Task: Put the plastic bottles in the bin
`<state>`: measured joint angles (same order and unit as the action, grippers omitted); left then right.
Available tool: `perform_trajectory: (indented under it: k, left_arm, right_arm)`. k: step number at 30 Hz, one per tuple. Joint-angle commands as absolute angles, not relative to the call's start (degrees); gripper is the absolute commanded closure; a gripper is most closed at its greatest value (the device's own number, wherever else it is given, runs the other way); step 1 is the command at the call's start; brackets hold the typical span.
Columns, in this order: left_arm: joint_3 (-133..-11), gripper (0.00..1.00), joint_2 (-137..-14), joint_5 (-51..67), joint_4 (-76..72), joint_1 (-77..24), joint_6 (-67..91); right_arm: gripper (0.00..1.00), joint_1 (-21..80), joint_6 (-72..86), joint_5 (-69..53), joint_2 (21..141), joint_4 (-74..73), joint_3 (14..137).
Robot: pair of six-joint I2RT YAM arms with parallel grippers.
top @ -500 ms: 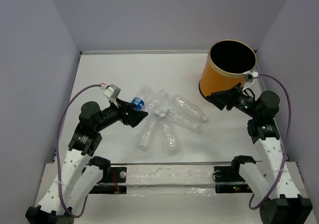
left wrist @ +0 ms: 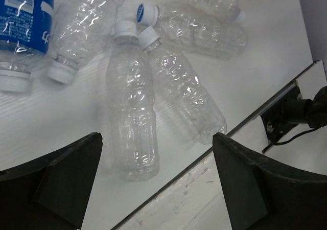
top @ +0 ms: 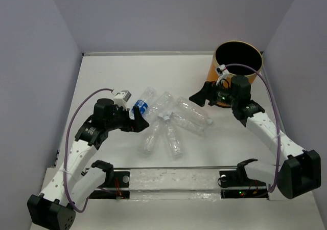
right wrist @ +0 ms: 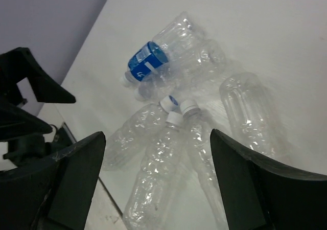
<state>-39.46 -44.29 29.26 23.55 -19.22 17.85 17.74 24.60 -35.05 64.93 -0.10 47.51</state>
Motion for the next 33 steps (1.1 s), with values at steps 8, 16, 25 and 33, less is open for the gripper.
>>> perform_trajectory:
  k: [8,16,25,33]
  left_arm:
    - [-42.3,0.01,-51.1,17.0,28.5,-26.2,18.9]
    - [-43.4,0.01,-60.7,10.4,24.1,-35.4,22.5]
    - [-43.2,0.01,-67.2,4.2,20.5,-40.6,25.0]
    - [-42.4,0.01,-72.4,0.7,19.2,-42.0,25.0]
  right_arm:
    - [0.08,22.1,3.2,-22.8,82.9,-16.9,64.1]
    - [0.07,24.7,-5.3,-18.4,92.2,-21.2,69.9]
    - [0.06,27.9,-7.5,-11.8,102.7,-22.4,74.5]
    - [0.22,28.4,-8.0,-4.8,109.1,-22.4,77.3]
